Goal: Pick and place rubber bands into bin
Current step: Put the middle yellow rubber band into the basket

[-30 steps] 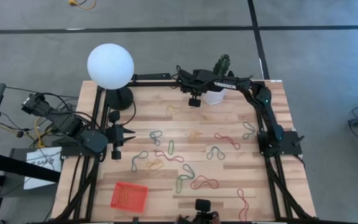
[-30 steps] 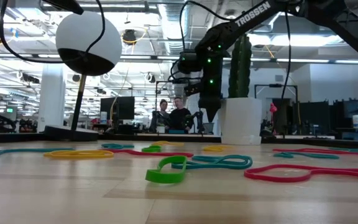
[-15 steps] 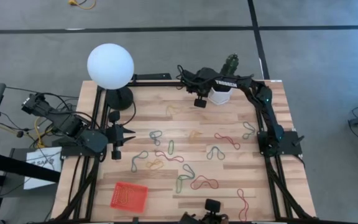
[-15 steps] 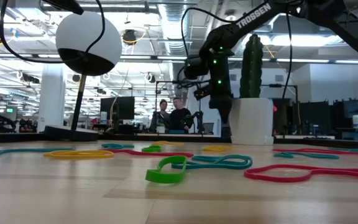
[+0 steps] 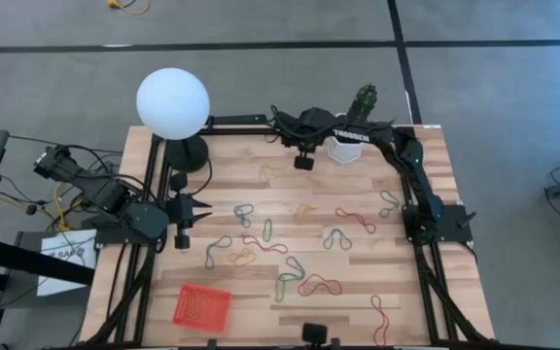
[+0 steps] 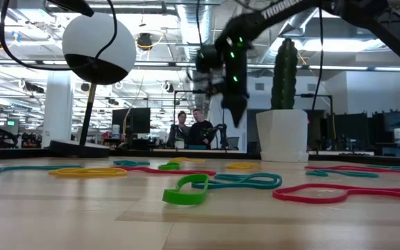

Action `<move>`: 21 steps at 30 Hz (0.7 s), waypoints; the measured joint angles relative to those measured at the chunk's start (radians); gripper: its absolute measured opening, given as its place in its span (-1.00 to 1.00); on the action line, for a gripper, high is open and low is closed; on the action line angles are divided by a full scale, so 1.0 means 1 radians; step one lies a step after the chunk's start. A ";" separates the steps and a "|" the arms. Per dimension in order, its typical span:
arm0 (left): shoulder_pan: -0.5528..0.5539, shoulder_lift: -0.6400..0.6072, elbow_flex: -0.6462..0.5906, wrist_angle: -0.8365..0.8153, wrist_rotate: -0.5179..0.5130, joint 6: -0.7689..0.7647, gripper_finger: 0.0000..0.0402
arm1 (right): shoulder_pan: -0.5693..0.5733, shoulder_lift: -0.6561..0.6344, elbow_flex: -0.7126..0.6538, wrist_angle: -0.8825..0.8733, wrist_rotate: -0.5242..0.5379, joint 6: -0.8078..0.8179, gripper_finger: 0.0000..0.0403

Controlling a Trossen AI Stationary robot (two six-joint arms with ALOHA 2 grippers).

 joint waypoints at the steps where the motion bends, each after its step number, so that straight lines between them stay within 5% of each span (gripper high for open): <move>1: 0.000 0.000 0.000 0.000 -0.001 -0.006 -0.67 | 0.015 0.000 0.034 -0.007 0.000 -0.007 -1.00; 11: 0.000 0.000 0.000 0.000 -0.002 -0.059 -0.67 | 0.166 -0.025 0.442 -0.245 -0.071 0.016 -1.00; 21: -0.003 0.000 0.000 0.000 0.005 -0.073 -0.67 | 0.262 -0.408 0.179 -0.194 -0.182 0.131 -1.00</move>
